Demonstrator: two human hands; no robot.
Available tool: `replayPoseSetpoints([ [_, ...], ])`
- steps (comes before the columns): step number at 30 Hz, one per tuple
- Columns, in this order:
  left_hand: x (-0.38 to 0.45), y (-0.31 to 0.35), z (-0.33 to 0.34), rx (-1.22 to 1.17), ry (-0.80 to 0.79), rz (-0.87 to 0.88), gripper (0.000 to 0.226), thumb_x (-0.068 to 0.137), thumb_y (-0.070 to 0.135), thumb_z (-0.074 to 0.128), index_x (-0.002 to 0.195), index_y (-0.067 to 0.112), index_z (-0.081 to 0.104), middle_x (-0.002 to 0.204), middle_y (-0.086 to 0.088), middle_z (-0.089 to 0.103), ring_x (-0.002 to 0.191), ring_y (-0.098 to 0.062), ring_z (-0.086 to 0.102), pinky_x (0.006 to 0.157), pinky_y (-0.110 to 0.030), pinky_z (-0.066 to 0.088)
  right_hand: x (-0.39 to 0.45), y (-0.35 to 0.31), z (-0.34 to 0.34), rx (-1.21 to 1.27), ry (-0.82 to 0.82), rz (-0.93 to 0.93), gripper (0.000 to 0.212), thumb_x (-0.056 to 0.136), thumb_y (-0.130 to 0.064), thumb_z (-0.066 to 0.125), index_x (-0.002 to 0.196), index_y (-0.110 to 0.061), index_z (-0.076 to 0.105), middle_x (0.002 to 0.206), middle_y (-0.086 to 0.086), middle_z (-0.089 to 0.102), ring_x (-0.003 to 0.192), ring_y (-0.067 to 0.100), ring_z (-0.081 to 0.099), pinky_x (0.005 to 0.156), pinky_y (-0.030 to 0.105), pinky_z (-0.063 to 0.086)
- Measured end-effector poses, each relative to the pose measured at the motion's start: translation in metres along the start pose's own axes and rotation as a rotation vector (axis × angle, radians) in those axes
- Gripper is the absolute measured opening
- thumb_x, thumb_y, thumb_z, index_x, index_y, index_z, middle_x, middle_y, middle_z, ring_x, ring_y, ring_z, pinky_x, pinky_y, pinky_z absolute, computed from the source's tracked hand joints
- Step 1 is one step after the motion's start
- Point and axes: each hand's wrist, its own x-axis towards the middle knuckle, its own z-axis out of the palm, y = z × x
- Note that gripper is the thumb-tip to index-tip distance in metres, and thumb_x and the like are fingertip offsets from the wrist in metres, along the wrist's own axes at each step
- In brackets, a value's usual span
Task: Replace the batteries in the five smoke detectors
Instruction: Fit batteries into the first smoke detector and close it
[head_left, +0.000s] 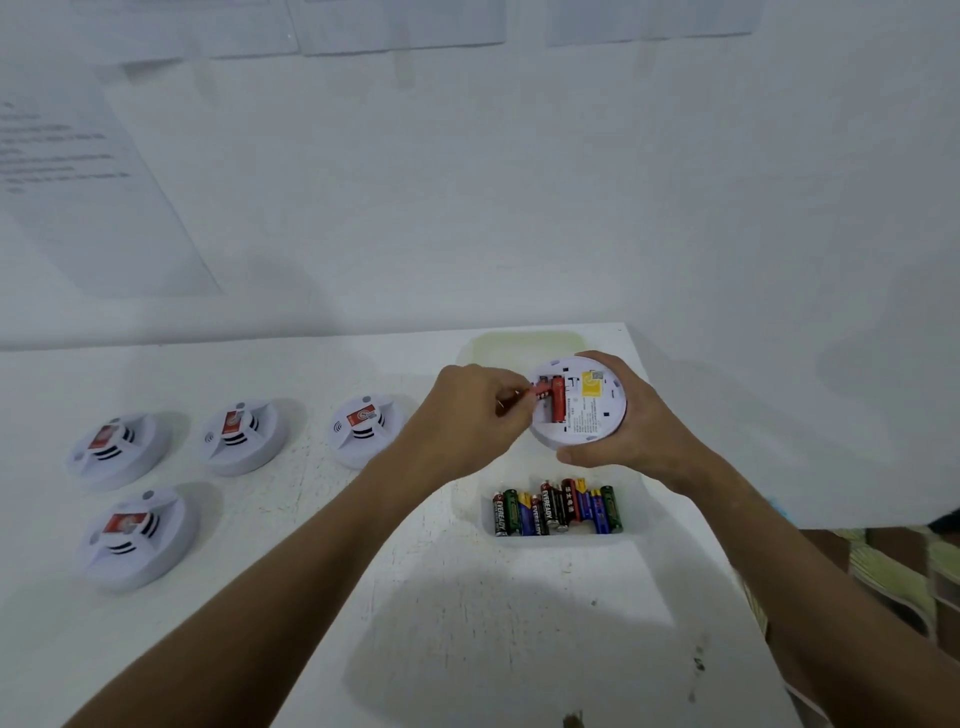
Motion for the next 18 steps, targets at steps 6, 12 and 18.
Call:
replayPoseSetpoints([
  [6,0.032,-0.029,-0.009,-0.289,0.14,-0.274,0.021,0.084,0.013,0.068,0.104,0.004,0.068,0.077,-0.003,0.073,0.064,-0.018,0.071,0.056,-0.031,0.059,-0.003,0.005,-0.022,0.003,0.074,0.016,0.087,0.057,0.008,0.09,0.125,-0.031,0.053,0.114,-0.014,0.063,0.103,-0.002,0.062,0.073,0.019,0.056],
  [12,0.054,-0.062,0.002,0.04,-0.152,-0.2,0.024,0.093,0.024,0.062,0.114,0.016,0.071,0.094,0.004,0.069,0.076,-0.007,0.062,0.069,-0.016,0.043,-0.004,0.009,-0.032,-0.027,0.086,0.017,0.089,0.053,-0.007,0.093,0.127,-0.033,0.052,0.12,-0.009,0.061,0.107,0.001,0.061,0.079,0.018,0.055],
  [18,0.066,-0.073,0.014,0.182,-0.315,-0.195,0.018,0.093,0.02,0.063,0.106,0.018,0.075,0.084,-0.001,0.06,0.081,-0.015,0.055,0.083,-0.026,0.045,-0.003,0.008,-0.031,-0.056,0.076,0.011,0.088,0.056,0.002,0.093,0.123,-0.036,0.052,0.115,-0.018,0.061,0.107,-0.002,0.06,0.079,0.016,0.054],
])
